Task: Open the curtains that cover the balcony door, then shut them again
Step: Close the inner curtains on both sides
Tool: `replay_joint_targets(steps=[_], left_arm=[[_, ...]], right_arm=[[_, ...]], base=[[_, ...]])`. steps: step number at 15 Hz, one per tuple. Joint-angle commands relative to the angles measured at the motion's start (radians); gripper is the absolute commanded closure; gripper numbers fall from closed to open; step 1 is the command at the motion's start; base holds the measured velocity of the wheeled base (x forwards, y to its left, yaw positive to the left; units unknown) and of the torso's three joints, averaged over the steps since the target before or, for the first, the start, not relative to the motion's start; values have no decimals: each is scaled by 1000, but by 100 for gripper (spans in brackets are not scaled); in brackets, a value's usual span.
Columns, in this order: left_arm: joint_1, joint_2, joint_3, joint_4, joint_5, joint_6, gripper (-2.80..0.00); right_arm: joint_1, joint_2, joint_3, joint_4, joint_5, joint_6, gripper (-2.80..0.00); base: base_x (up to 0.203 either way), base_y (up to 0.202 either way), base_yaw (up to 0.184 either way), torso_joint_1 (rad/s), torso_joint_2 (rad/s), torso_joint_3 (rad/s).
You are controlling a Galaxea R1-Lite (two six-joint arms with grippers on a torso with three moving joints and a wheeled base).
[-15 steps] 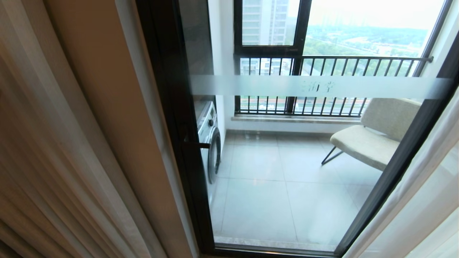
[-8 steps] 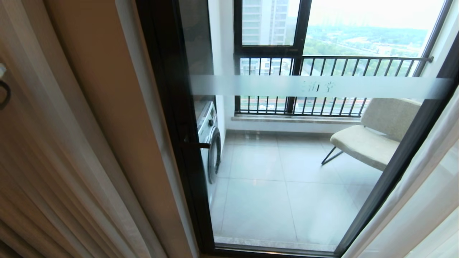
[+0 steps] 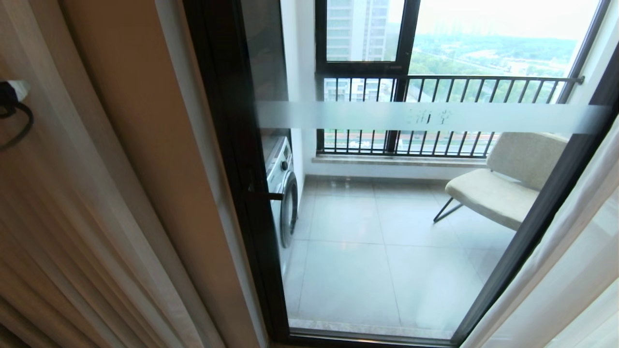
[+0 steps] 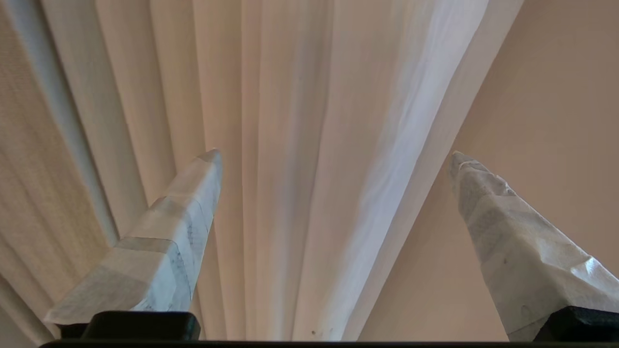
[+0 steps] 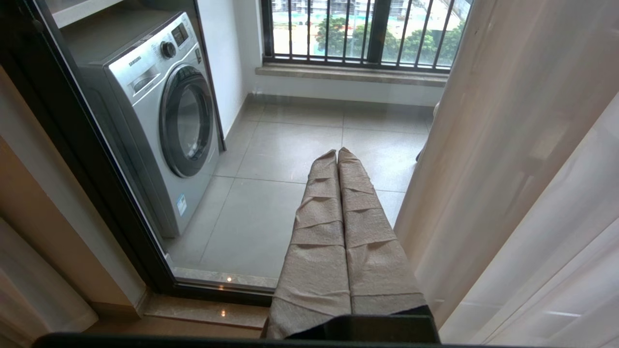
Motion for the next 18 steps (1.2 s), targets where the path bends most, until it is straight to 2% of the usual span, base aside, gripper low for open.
replay_joint_targets(steps=[1,6,16,17,18], left_arm=[[-9,54,-26,-8,2,0,-280],[-24,139,-67,-84,8,1,-280],[-70,246,-141,-91,13,9,-280],[-74,256,-151,-91,13,9,0],[-76,265,-159,-91,13,10,0]], right_arm=[[0,0,0,0,1,-1,0],[1,0,0,1,0,-1,0],[1,0,0,1,0,-1,0],[1,0,0,1,1,-1,0],[1,0,0,1,0,-1,0]], base=[[0,0,0,0,0,0],[0,0,0,0,0,0],[0,0,0,0,0,0],[0,0,0,0,0,0],[0,0,0,0,0,0]])
